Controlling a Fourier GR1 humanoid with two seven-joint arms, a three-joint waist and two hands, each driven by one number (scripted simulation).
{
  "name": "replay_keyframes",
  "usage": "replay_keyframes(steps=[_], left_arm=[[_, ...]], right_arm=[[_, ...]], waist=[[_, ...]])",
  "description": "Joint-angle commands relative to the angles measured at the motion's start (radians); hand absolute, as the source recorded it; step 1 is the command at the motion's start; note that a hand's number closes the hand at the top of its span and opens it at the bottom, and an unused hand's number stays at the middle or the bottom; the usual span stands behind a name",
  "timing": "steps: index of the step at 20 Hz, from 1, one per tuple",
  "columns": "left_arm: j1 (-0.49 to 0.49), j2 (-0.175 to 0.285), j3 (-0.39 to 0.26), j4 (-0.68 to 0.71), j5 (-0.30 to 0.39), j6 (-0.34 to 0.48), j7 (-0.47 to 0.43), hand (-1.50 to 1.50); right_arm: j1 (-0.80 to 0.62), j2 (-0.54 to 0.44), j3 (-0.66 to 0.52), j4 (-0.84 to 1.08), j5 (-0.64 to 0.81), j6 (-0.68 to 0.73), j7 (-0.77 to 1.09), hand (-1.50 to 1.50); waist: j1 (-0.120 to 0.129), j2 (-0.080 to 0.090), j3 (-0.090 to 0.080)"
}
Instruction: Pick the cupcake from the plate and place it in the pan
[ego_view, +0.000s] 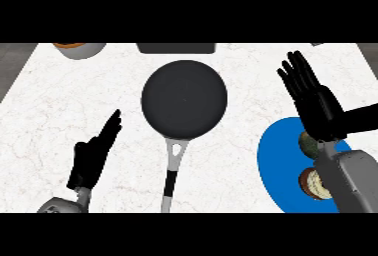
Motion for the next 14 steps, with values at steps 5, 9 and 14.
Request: replay_keyframes(steps=[5,9,14], left_arm=[[-0.084,-0.008,0.132,-0.057,0.039,0.069,-0.019,0.00],[-0.111,0.000,0.210,-0.066,0.132,0.045,0.034,0.00],[-0.062,0.025,0.229,-0.072,0.157,-0.003,-0.002,0.00]], right_arm=[[-0.077,-0.082,0.043,-0.074,-0.229,0.538,-0.047,1.50],[-0.015,-0.355,-0.086,-0.032,-0.039,0.698,-0.252,1.50],[0.099,-0.495,-0.206,0.101,0.149,0.891,-0.580,-1.50]], waist=[[0.009,-0.026,-0.018],[-0.043,-0.021,-0.018],[-0.026,-0.014,-0.017]])
